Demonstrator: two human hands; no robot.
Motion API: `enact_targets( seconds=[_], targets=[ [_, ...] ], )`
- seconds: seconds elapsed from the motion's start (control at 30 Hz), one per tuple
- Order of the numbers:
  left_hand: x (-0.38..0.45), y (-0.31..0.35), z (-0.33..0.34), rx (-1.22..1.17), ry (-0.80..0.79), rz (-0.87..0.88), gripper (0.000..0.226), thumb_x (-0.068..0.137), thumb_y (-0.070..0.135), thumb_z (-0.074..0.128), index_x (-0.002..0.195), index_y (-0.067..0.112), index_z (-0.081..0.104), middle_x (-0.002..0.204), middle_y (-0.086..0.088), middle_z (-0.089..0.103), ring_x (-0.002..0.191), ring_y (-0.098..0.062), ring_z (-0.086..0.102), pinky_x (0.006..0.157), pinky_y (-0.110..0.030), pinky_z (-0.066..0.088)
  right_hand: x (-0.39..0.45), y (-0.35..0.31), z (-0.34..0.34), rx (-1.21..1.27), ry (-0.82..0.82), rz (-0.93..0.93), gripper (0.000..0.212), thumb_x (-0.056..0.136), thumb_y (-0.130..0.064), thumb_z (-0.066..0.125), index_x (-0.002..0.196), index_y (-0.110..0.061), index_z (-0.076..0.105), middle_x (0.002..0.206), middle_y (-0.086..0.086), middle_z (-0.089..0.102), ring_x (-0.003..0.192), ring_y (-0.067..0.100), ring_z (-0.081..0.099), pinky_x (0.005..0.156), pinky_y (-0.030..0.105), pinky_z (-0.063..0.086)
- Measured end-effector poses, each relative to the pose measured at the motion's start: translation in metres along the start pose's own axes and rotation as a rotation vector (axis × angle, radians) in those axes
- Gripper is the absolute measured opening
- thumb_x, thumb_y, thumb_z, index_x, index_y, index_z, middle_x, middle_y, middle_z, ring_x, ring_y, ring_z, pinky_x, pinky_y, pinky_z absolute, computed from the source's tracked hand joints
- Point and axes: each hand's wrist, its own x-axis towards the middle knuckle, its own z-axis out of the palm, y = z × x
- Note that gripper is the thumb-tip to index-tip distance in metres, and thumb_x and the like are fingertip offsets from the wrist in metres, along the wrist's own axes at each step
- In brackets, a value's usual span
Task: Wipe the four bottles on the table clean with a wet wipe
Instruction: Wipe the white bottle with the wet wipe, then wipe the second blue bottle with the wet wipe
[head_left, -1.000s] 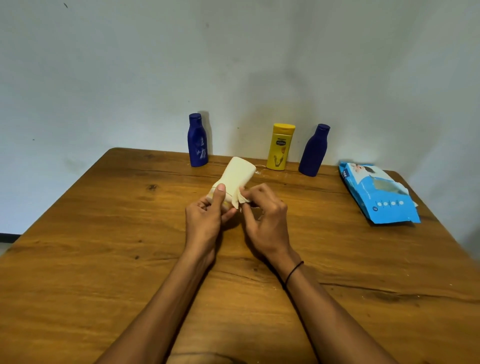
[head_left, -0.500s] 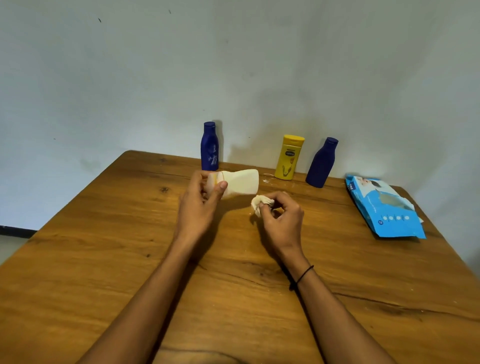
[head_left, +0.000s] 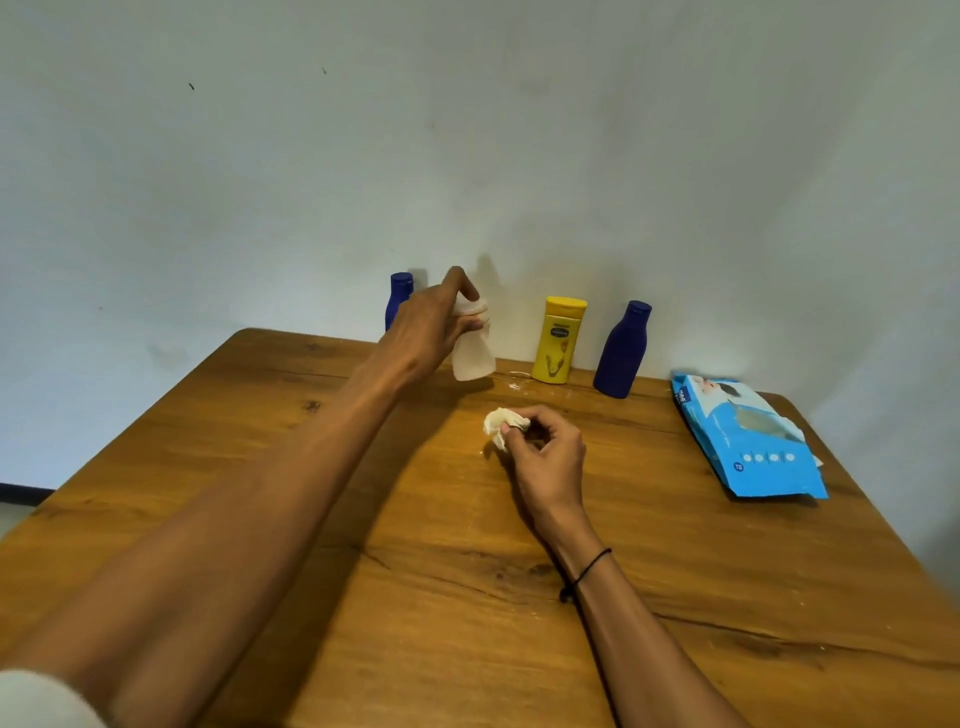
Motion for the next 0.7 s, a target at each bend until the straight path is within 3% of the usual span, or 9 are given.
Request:
enact_targets(
  seconds=[0.07, 0.17, 0.33, 0.4, 0.5, 0.6, 0.7],
  targets=[
    [0.007, -0.002, 0.010, 0.004, -0.009, 0.029, 0.030, 0.103, 0.025, 0.066, 0.127, 0.017, 0.050, 0.128, -0.014, 0.068, 0.110, -0.030, 0.067, 0.087, -0.045, 0.061, 0.001, 0.000, 0.000, 0.005, -0.014, 0.005, 0.019, 0.093, -0.014, 0.075, 0.111, -0.021, 0.076, 0.103, -0.010, 0.073, 0.095, 0.003, 0.067, 0.080, 0.027, 0.059],
    [0.017, -0.006, 0.024, 0.023, -0.036, 0.066, 0.028, 0.102, 0.018, 0.066, 0.127, 0.016, 0.052, 0.130, -0.015, 0.067, 0.111, -0.030, 0.066, 0.082, -0.034, 0.055, 0.003, 0.000, -0.002, 0.020, -0.024, 0.019, 0.019, 0.092, -0.013, 0.076, 0.109, -0.021, 0.076, 0.103, -0.009, 0.073, 0.093, 0.001, 0.067, 0.076, 0.022, 0.058],
    [0.027, -0.018, 0.038, 0.030, -0.087, 0.077, 0.028, 0.102, 0.008, 0.064, 0.126, 0.017, 0.053, 0.132, -0.015, 0.066, 0.110, -0.024, 0.067, 0.081, -0.022, 0.045, 0.003, 0.000, -0.002, 0.021, -0.021, 0.010, 0.018, 0.093, -0.012, 0.075, 0.109, -0.021, 0.076, 0.102, -0.010, 0.072, 0.093, 0.000, 0.066, 0.076, 0.022, 0.058],
    [0.031, -0.022, 0.043, 0.005, -0.086, 0.076, 0.023, 0.104, 0.012, 0.062, 0.125, 0.018, 0.053, 0.132, -0.014, 0.065, 0.105, -0.019, 0.065, 0.081, -0.023, 0.045, 0.003, 0.000, -0.002, 0.034, -0.025, -0.002, 0.018, 0.093, -0.010, 0.074, 0.108, -0.021, 0.076, 0.100, -0.011, 0.072, 0.093, -0.003, 0.066, 0.076, 0.020, 0.058],
    [0.034, -0.026, 0.047, -0.017, -0.056, 0.070, 0.021, 0.106, 0.021, 0.061, 0.125, 0.019, 0.053, 0.132, -0.014, 0.066, 0.109, -0.027, 0.066, 0.081, -0.031, 0.051, 0.003, 0.000, -0.002, 0.034, -0.029, -0.007, 0.018, 0.093, -0.011, 0.074, 0.108, -0.021, 0.076, 0.100, -0.010, 0.073, 0.092, -0.001, 0.066, 0.074, 0.020, 0.058],
    [0.033, -0.028, 0.046, -0.009, -0.023, 0.064, 0.028, 0.103, 0.032, 0.064, 0.128, 0.023, 0.052, 0.136, -0.012, 0.065, 0.115, -0.029, 0.066, 0.086, -0.042, 0.060, 0.003, 0.001, -0.002, 0.021, -0.034, 0.006, 0.019, 0.093, -0.013, 0.075, 0.109, -0.022, 0.075, 0.101, -0.011, 0.072, 0.093, -0.002, 0.066, 0.074, 0.021, 0.058],
    [0.031, -0.029, 0.047, 0.008, -0.040, 0.081, 0.040, 0.099, 0.041, 0.068, 0.131, 0.025, 0.050, 0.139, -0.009, 0.063, 0.117, -0.026, 0.065, 0.083, -0.040, 0.058, 0.003, 0.001, -0.001, 0.010, -0.038, 0.004, 0.019, 0.093, -0.014, 0.075, 0.110, -0.023, 0.075, 0.101, -0.013, 0.071, 0.094, -0.002, 0.065, 0.075, 0.022, 0.059]
  ],
)
